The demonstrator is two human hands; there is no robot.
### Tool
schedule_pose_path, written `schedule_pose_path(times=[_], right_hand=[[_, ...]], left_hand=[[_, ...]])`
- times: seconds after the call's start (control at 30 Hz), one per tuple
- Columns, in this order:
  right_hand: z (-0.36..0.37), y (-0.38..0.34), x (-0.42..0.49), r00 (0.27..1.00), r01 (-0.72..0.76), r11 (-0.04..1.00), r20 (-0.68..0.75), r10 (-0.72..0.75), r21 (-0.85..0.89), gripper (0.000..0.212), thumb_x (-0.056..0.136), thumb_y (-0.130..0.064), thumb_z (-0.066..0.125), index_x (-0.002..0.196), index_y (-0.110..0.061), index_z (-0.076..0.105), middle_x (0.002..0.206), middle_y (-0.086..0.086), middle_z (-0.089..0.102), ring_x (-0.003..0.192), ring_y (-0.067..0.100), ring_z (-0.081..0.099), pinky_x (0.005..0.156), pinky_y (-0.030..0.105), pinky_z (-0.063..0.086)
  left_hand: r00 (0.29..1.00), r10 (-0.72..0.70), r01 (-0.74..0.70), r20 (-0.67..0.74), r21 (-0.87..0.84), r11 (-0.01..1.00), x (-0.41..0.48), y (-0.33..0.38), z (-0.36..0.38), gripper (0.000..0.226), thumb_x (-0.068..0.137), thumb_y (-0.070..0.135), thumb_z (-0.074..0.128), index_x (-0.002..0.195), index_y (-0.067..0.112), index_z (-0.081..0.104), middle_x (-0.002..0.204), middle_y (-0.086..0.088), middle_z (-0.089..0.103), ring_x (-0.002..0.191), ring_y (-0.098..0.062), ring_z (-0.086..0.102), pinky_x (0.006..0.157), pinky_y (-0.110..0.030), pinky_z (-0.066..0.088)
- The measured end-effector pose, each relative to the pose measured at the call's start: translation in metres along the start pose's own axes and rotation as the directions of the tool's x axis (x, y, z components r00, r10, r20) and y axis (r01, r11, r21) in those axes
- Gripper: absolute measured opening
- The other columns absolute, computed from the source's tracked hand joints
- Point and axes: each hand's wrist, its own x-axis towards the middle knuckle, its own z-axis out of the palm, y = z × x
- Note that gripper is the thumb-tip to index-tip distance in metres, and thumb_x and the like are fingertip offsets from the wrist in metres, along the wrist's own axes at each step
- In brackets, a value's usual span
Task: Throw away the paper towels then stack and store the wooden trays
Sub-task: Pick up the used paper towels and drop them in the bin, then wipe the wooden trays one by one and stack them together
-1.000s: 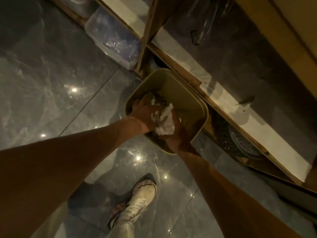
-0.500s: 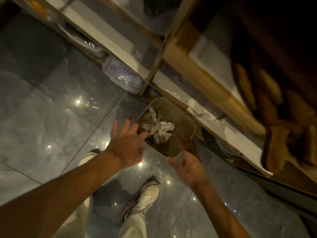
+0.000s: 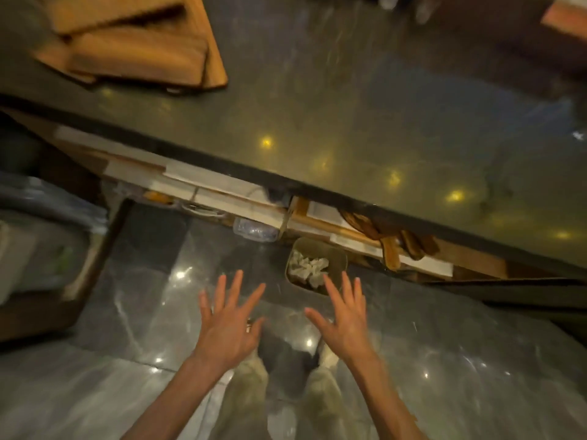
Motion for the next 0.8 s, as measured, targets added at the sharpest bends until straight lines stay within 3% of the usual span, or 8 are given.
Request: schedule_pose_path(times=[0.1, 0.27, 0.53, 0.8], right_hand=[[-0.021, -0.034, -0.032, 1.0, -0.012, 1.0, -0.007, 0.012, -0.007, 0.086, 0.079, -0.081, 0.035, 0.152, -0.042, 0.013, 0.164, -0.001, -0.004, 0.148, 0.02, -0.018, 0.12, 0.048, -0.006], [-0.044, -0.069, -0.064, 0.998, 0.006, 1.0, -0.064, -0.005, 0.027, 0.09, 0.076, -0.087, 0.022, 0.152, -0.04, 0.013, 0.163, -0.001, 0.016, 0.151, 0.02, 0.003, 0.119, 0.048, -0.001], [-0.088, -0.08, -0.098, 0.943, 0.068, 0.995, -0.32, -0.089, -0.076, 0.077, 0.084, -0.082, 0.022, 0.15, -0.042, 0.015, 0.162, -0.002, 0.017, 0.15, 0.018, 0.0, 0.117, 0.043, -0.007], [-0.118, -0.076, -0.106, 0.939, 0.017, 0.997, -0.341, -0.04, -0.07, 0.079, 0.084, -0.082, 0.021, 0.151, -0.042, 0.014, 0.163, -0.002, 0.014, 0.15, 0.019, 0.001, 0.119, 0.045, -0.003]], left_hand=[[0.999, 0.041, -0.039, -0.017, 0.105, 0.994, -0.032, 0.003, -0.044, 0.065, 0.094, 0.057, 0.035, 0.151, 0.046, 0.007, 0.164, -0.003, -0.013, 0.148, -0.032, -0.019, 0.114, -0.06, -0.013], [0.988, 0.135, -0.121, -0.072, 0.174, 0.977, -0.064, 0.012, -0.092, 0.063, 0.094, 0.057, 0.034, 0.151, 0.045, 0.011, 0.165, -0.003, -0.007, 0.149, -0.032, -0.016, 0.114, -0.059, -0.015], [0.943, 0.261, -0.225, -0.208, 0.181, 0.957, -0.077, 0.014, -0.135, 0.06, 0.093, 0.059, 0.035, 0.148, 0.049, 0.013, 0.164, -0.001, -0.003, 0.145, -0.023, -0.021, 0.115, -0.053, -0.017], [0.916, 0.281, -0.242, -0.287, 0.162, 0.957, -0.059, 0.002, -0.171, 0.058, 0.092, 0.063, 0.031, 0.147, 0.049, 0.019, 0.164, -0.002, 0.003, 0.147, -0.022, -0.017, 0.116, -0.052, -0.014]])
